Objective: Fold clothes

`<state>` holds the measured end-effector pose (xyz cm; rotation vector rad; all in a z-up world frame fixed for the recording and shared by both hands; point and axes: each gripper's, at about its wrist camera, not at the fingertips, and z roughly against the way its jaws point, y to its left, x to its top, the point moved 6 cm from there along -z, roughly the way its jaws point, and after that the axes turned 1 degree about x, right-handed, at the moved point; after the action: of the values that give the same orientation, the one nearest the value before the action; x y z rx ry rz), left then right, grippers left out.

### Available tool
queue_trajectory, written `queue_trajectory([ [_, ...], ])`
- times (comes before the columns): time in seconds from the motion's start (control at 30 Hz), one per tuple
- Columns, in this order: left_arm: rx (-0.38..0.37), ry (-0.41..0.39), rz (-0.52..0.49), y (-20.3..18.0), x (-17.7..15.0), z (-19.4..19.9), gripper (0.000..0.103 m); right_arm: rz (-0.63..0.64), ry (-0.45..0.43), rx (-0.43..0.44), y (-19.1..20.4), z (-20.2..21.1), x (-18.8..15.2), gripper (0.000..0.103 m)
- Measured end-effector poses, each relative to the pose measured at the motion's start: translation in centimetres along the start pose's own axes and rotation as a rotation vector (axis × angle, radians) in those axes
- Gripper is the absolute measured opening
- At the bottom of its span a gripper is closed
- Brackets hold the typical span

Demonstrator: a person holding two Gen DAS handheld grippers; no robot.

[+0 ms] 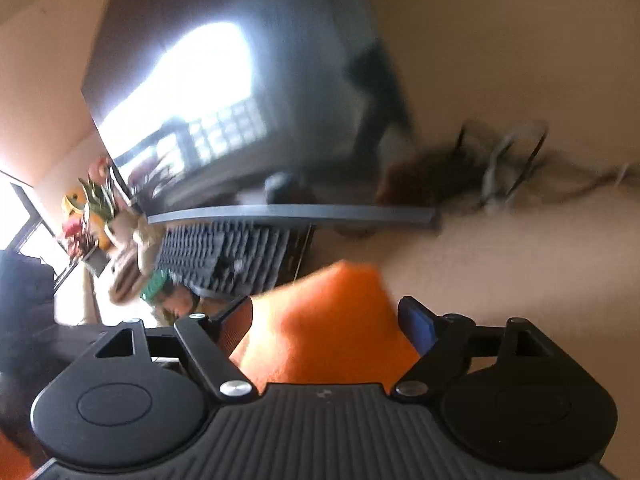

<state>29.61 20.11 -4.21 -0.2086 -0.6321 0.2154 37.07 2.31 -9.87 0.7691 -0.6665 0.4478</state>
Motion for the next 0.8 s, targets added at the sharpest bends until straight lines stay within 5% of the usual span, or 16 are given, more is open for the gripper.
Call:
queue_trajectory([
  [0.03, 0.014, 0.01, 0.007, 0.6, -0.7, 0.1, 0.1, 0.013, -0.001, 0.013, 0.8, -0.7, -0.2, 0.053],
  [0.07, 0.023, 0.015, 0.019, 1.1, -1.3, 0.2, 0.1, 0.044, -0.011, 0.048, 2.4, -0.3, -0.7, 0.044],
  [0.13, 0.031, 0.02, 0.061, 2.3, -2.2, 0.8, 0.1, 0.025, -0.023, 0.145, 4.2, -0.1, -0.8, 0.036],
  [0.27, 0.043, 0.002, 0.112, 3.7, -2.6, 1.9, 0.1, -0.207, -0.047, 0.293, 3.4, 0.4, -0.3, 0.031],
  [0.33, 0.053, -0.012, 0.122, 4.0, -2.4, 2.2, 0.1, -0.265, -0.096, 0.147, 0.4, 0.0, -0.4, 0.031],
  [0.47, 0.052, -0.009, 0.104, 3.2, -2.4, 2.1, 0.1, -0.181, -0.141, -0.206, -3.5, 0.4, -2.1, 0.037],
  [0.63, 0.058, 0.039, 0.094, 2.4, -3.6, 1.0, 0.1, -0.066, -0.118, -0.366, -4.6, 1.3, -3.6, 0.05],
  [0.8, 0.025, -0.002, 0.078, 1.3, -2.8, 1.6, 0.1, -0.1, -0.104, -0.321, -4.0, 3.1, -3.4, 0.054],
])
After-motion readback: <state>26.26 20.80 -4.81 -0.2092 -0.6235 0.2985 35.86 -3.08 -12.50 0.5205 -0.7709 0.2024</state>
